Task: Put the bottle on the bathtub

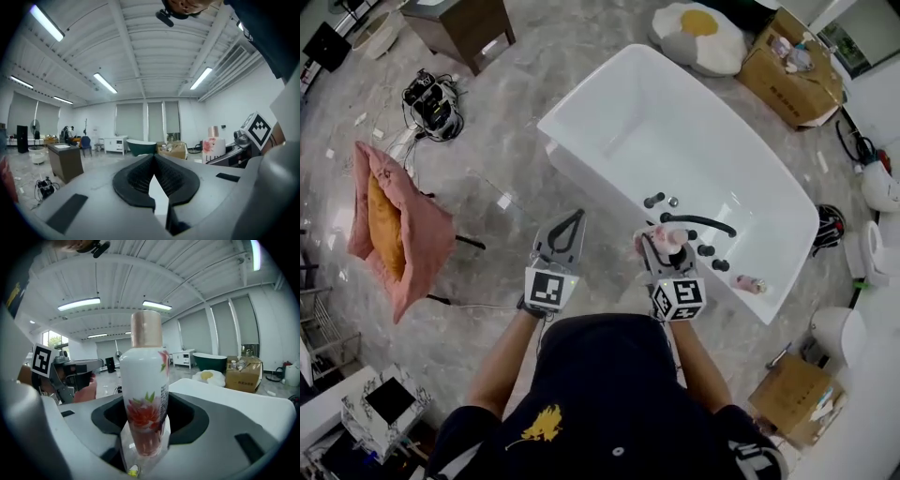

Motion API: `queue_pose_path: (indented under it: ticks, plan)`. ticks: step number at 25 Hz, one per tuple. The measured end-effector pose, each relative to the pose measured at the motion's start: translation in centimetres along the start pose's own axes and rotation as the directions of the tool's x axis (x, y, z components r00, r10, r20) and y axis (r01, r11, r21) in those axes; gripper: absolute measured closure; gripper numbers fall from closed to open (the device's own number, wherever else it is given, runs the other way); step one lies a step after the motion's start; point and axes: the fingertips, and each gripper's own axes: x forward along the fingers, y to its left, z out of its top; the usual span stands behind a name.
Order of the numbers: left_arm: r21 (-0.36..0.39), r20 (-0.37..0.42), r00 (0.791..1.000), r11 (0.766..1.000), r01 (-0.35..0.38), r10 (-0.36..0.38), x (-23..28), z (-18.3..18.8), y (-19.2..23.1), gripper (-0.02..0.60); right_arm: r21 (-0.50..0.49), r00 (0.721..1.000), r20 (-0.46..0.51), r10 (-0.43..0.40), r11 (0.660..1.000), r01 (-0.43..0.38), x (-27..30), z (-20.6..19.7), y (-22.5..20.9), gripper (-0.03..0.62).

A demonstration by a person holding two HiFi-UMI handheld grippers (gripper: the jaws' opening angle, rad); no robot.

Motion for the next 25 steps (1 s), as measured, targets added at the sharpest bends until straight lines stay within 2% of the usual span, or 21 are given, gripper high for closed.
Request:
queue_pose_path:
  ticks: [3, 7, 9, 12, 16, 25]
  plan:
    - [0.026, 0.016, 0.998, 0.998, 0.055, -0.055, 3.5, -2.6, 4.1, 0.563, -0.005, 0.996, -0.015, -0.088, 0.996, 0.088, 5.7, -0.4, -0.4, 0.367]
    - [0.007, -0.017, 0.995, 0.995, 0.100, -0.100, 8.7, -7.5, 5.8, 0.563, 0.032, 0.974, -0.073, -0.216, 0.975, 0.219, 11.5, -3.7, -3.9, 0.367]
    - [0.013, -0.035, 0.992, 0.993, 0.120, -0.119, 11.5, -10.3, 6.4, 0.563, 0.032, 0.962, -0.101, -0.255, 0.965, 0.259, 15.0, -5.9, -5.8, 0.367]
    - [0.049, -0.062, 0.988, 0.988, 0.147, -0.144, 15.0, -14.5, 7.2, 0.563, 0.031, 0.948, -0.118, -0.296, 0.953, 0.301, 20.1, -9.4, -7.8, 0.367]
    - [0.079, -0.105, 0.984, 0.985, 0.154, -0.145, 19.3, -19.6, 7.3, 0.563, 0.005, 0.928, -0.094, -0.360, 0.932, 0.362, 25.1, -13.6, -11.1, 0.367]
    - [0.069, -0.180, 0.971, 0.982, 0.175, -0.161, 25.0, -28.5, 6.8, 0.563, 0.007, 0.901, -0.090, -0.425, 0.904, 0.427, 32.2, -21.9, -15.7, 0.367]
